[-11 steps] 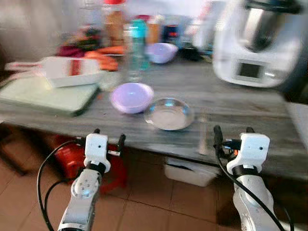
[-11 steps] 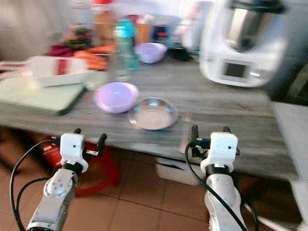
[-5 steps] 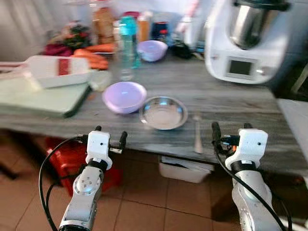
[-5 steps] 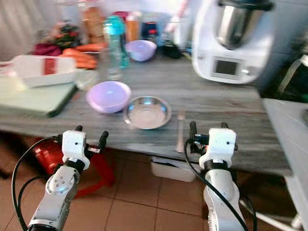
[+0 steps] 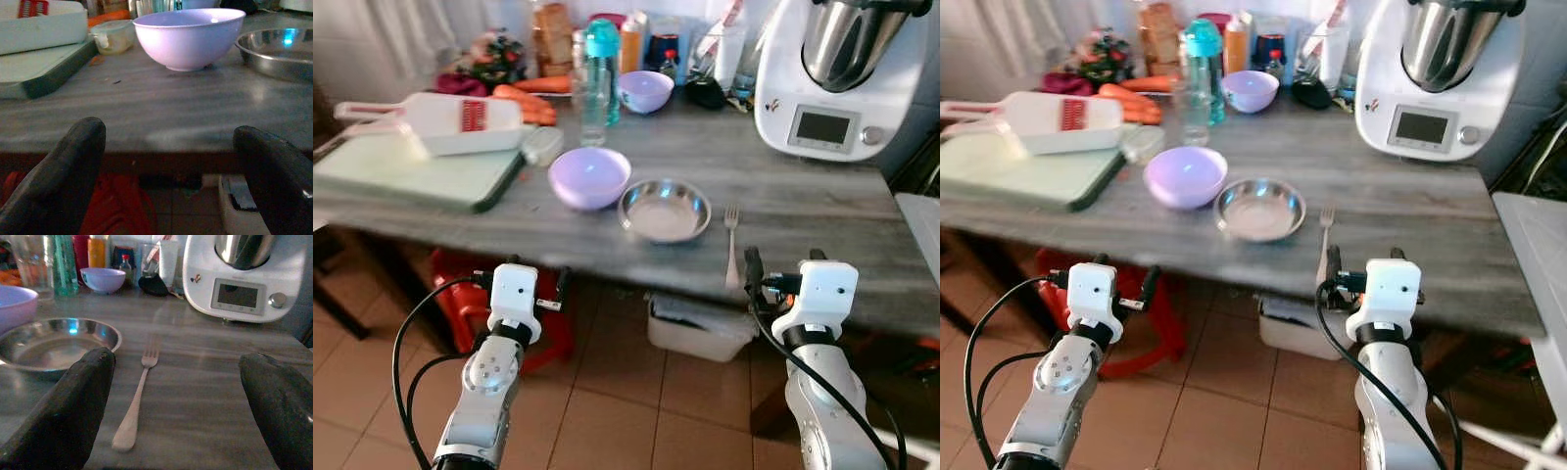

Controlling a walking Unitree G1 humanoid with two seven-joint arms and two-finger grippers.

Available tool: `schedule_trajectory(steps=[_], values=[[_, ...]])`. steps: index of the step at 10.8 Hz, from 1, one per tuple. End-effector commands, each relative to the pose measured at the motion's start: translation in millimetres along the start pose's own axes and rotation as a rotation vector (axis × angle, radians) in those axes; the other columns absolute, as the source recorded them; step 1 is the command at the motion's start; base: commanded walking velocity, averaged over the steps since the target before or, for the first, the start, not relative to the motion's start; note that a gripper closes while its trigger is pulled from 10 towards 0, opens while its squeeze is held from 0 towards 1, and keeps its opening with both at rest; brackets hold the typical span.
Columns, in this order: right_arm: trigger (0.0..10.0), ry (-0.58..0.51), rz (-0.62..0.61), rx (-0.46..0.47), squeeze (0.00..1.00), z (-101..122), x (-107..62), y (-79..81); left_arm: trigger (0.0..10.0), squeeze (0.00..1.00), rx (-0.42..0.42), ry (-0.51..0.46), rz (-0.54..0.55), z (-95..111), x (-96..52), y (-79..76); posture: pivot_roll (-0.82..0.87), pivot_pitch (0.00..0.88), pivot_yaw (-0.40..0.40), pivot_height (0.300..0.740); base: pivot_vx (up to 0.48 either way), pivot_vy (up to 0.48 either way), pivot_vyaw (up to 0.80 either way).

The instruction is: Setting the table

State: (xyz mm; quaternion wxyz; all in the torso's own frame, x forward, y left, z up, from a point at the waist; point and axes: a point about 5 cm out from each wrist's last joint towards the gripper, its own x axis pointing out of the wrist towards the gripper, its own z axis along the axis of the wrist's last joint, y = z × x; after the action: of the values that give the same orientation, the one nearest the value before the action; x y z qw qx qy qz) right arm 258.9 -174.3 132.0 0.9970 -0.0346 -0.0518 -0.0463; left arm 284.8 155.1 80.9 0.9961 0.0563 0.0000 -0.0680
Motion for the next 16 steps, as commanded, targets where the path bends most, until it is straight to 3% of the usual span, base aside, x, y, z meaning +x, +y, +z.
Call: schedule_trajectory(steps=[1, 9, 13, 14, 16], values=[[10.0, 0.003, -0.002, 0.003, 0.49, -1.0, 1.0, -1.8, 10.0, 0.00, 0.008, 0.010, 0.000, -1.0, 0.3, 0.4, 0.05, 0.000, 0.001, 0.740, -0.334, 0.000, 0.00], [10.0, 0.012, -0.029, 0.035, 0.48, -4.6, -0.9, -2.8, 10.0, 0.00, 0.013, 0.018, -0.018, -1.8, 0.1, -0.2, 0.05, 0.000, 0.004, 0.740, -0.339, 0.000, 0.00], [10.0, 0.012, -0.122, 0.068, 0.49, -8.2, 0.1, -12.6, 10.0, 0.00, 0.031, 0.003, -0.036, 1.1, 0.8, 0.9, 0.07, 0.000, 0.011, 0.740, -0.323, 0.000, 0.00], [10.0, 0.034, -0.178, 0.070, 0.49, -14.6, -4.3, -19.1, 10.0, 0.00, 0.037, -0.009, -0.031, 3.0, -1.0, 5.4, 0.08, 0.000, 0.004, 0.740, 0.000, 0.000, 0.00], [10.0, 0.037, -0.180, 0.061, 0.49, -15.9, -6.6, -21.5, 10.0, 0.00, 0.033, -0.007, -0.026, 1.6, -2.3, 5.0, 0.07, 0.000, 0.002, 0.740, 0.000, 0.000, 0.00]])
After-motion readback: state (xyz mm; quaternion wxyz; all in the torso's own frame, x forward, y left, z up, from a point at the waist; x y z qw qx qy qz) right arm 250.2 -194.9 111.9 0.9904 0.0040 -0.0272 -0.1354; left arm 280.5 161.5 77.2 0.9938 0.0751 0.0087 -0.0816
